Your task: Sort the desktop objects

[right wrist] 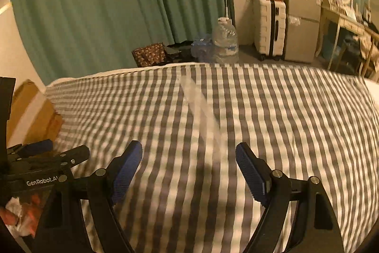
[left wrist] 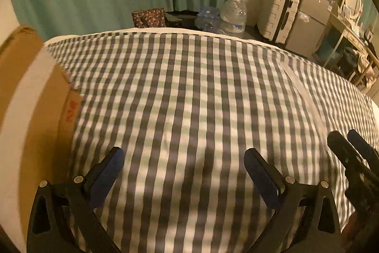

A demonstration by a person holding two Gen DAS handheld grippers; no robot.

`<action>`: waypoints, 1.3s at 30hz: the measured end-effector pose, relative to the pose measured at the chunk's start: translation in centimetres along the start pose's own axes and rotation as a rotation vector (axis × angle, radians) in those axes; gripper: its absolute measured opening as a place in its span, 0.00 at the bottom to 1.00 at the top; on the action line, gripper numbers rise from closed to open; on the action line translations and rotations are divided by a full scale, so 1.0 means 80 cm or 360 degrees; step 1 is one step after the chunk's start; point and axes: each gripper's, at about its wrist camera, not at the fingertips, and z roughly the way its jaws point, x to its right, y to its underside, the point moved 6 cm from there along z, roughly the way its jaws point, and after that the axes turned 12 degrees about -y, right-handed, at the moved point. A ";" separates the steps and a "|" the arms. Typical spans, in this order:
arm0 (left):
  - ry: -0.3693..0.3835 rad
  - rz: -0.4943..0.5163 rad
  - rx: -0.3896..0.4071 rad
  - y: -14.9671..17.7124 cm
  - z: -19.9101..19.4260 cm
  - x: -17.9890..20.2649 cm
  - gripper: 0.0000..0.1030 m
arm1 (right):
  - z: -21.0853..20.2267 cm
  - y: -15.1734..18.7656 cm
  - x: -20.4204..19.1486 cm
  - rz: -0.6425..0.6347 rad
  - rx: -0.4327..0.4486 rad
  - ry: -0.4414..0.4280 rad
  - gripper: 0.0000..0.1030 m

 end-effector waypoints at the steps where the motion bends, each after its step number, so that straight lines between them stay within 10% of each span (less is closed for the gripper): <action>1: 0.0006 0.0000 0.0013 -0.004 0.008 0.002 1.00 | 0.008 -0.004 0.003 0.0007 -0.0010 0.0014 0.79; 8: 0.0124 -0.0139 0.0006 0.005 0.046 -0.020 1.00 | 0.068 -0.022 0.037 0.0051 -0.0090 0.0094 0.73; 14: 0.0104 -0.0133 0.0024 0.004 0.050 -0.026 1.00 | 0.084 -0.022 0.028 -0.0094 -0.0105 0.0222 0.33; 18: 0.0079 -0.0088 -0.0028 0.012 0.042 -0.025 1.00 | 0.077 -0.008 0.009 -0.0189 -0.0134 0.0321 0.28; 39: 0.0203 -0.0085 0.0065 0.045 -0.206 -0.157 1.00 | -0.101 0.083 -0.133 0.0064 -0.0288 -0.0046 0.08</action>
